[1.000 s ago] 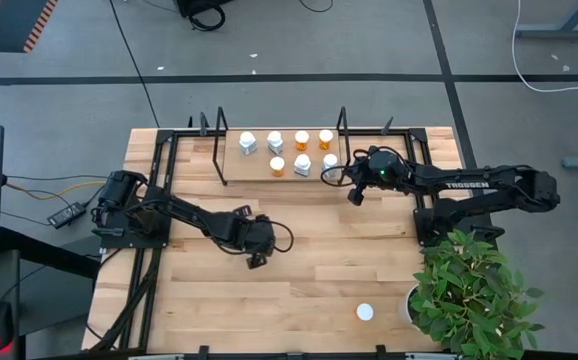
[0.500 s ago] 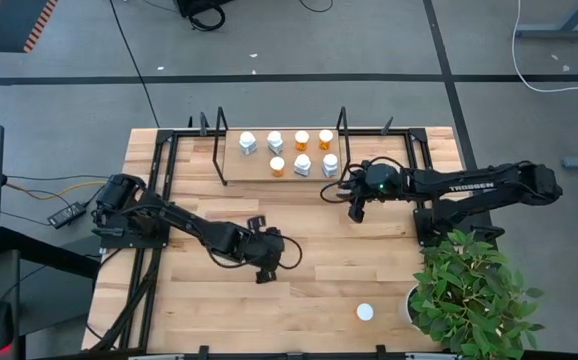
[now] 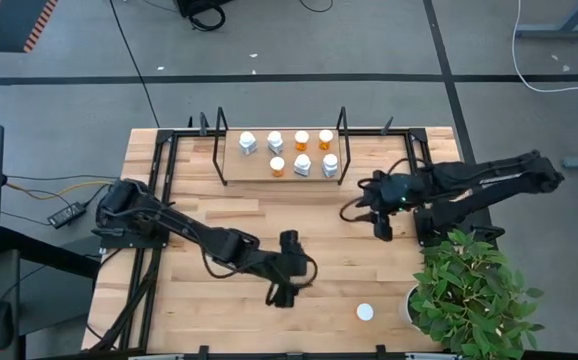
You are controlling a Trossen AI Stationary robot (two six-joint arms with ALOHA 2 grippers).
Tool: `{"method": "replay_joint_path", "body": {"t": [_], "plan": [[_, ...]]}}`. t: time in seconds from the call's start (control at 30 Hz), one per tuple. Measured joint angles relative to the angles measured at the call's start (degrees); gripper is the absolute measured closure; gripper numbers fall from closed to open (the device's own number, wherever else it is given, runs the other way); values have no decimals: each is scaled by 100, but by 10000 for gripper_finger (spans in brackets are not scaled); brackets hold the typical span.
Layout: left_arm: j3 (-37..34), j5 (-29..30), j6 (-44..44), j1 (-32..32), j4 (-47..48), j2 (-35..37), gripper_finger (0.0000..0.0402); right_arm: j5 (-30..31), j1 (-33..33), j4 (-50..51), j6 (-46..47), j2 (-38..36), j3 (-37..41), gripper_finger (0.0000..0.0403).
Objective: Pick and place medicine bottles onto shelf by color
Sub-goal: Put the orange pill bottle on the shelf
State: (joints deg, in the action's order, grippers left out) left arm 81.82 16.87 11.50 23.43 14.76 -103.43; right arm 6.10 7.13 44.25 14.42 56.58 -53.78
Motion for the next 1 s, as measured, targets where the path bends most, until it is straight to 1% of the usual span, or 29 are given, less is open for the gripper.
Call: {"method": "replay_joint_path", "body": {"t": [0.13,0.23,0.3,0.33,0.37,0.47,0.53,0.7,0.77,0.8,0.87,1.0], "plan": [[697,-143,-334,61,126,-444,92,347,355,346,350,-82,-29,225],[1165,-166,-472,57,693,-784,92,574,510,598,536,-83,6,225],[1329,-152,-490,26,1082,-897,98,494,616,773,791,-24,13,225],[1310,-123,-477,21,1372,-895,102,349,698,750,918,8,13,225],[1241,-94,-446,17,1422,-890,106,191,807,729,1002,65,13,225],[871,120,-441,13,1291,-807,117,5,1302,648,1188,312,16,224],[538,164,-415,14,928,-740,124,1,1628,489,1256,570,16,222],[-560,171,-30,-41,287,-597,136,-65,2183,-116,1355,1549,-16,213],[-931,208,109,-86,132,-421,138,-87,2325,-134,1348,1980,-175,209],[-1078,269,153,-99,-114,-330,140,-93,2381,-97,1316,2191,-281,206],[-1417,464,240,-118,-228,-57,141,-112,2478,-44,1223,2570,-562,200],[-2079,951,286,-99,-774,479,141,-470,2691,-2,1096,3202,-1234,177]]}}
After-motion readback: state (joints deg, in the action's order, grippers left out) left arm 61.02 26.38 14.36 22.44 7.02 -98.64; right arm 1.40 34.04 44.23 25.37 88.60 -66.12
